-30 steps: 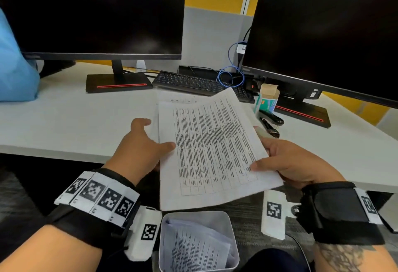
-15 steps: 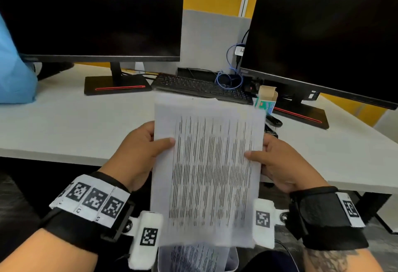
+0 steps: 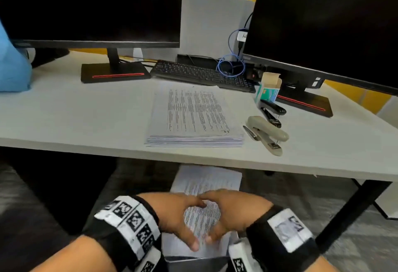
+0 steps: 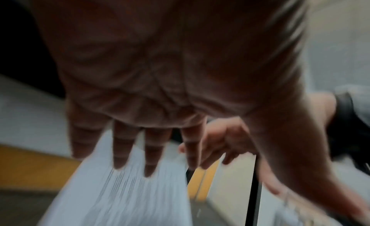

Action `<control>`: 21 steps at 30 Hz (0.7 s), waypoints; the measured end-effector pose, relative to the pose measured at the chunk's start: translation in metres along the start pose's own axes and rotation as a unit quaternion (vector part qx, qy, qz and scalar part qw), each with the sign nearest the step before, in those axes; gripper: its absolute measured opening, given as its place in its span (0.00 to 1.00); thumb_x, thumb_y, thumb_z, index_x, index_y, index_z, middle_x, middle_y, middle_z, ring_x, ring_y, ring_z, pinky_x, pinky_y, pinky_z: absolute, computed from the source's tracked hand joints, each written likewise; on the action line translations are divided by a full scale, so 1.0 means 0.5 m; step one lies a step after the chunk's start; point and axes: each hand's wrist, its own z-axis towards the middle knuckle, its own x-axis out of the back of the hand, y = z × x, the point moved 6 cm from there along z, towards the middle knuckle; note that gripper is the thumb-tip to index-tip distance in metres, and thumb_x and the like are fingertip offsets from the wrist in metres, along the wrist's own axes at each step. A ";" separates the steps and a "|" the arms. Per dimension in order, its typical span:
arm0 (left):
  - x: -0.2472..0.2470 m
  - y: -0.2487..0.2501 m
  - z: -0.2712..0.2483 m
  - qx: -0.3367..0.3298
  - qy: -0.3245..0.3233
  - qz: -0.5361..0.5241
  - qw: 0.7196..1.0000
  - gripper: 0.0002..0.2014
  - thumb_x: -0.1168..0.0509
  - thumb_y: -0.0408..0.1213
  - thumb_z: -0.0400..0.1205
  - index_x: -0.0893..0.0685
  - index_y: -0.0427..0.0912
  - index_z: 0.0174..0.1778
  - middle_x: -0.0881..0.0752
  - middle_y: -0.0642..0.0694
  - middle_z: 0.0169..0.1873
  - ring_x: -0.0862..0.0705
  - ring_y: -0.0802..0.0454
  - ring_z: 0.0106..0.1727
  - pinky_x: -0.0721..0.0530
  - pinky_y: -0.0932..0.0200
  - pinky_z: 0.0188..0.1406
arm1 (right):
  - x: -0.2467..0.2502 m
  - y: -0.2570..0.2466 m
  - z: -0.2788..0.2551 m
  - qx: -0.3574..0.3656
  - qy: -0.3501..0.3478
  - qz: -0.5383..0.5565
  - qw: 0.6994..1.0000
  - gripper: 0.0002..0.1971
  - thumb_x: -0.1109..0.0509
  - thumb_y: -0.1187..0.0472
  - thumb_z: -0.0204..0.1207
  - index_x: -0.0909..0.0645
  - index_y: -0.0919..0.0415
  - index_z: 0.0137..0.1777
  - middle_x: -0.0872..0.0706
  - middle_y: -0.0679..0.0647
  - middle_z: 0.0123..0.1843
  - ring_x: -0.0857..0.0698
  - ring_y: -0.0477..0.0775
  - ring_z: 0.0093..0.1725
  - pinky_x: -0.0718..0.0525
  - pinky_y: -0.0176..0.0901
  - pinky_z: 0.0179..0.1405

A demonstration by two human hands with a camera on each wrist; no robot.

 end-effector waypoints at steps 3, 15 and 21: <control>-0.055 -0.056 0.044 0.069 -0.002 0.020 0.997 0.45 0.24 0.57 0.70 0.39 0.62 0.81 0.28 0.52 0.78 0.27 0.52 0.76 0.29 0.54 0.76 | -0.067 0.075 0.097 -0.082 0.002 -0.099 0.992 0.42 0.23 0.58 0.72 0.40 0.43 0.83 0.29 0.53 0.79 0.27 0.57 0.76 0.25 0.50 0.73; -0.044 -0.142 0.124 0.131 0.080 0.031 0.988 0.35 0.30 0.54 0.79 0.34 0.53 0.81 0.28 0.44 0.76 0.24 0.44 0.73 0.24 0.53 0.72 | -0.088 0.237 0.222 -0.214 0.183 0.087 0.955 0.19 0.33 0.52 0.80 0.23 0.43 0.71 0.29 0.60 0.73 0.21 0.62 0.68 0.22 0.42 0.67; -0.017 -0.202 0.147 0.150 0.164 -0.072 0.972 0.38 0.29 0.53 0.77 0.36 0.52 0.82 0.33 0.42 0.78 0.26 0.44 0.75 0.26 0.56 0.73 | -0.083 0.301 0.266 -0.161 0.224 0.349 0.896 0.16 0.27 0.66 0.77 0.19 0.55 0.63 0.20 0.55 0.70 0.18 0.48 0.50 0.22 0.30 0.40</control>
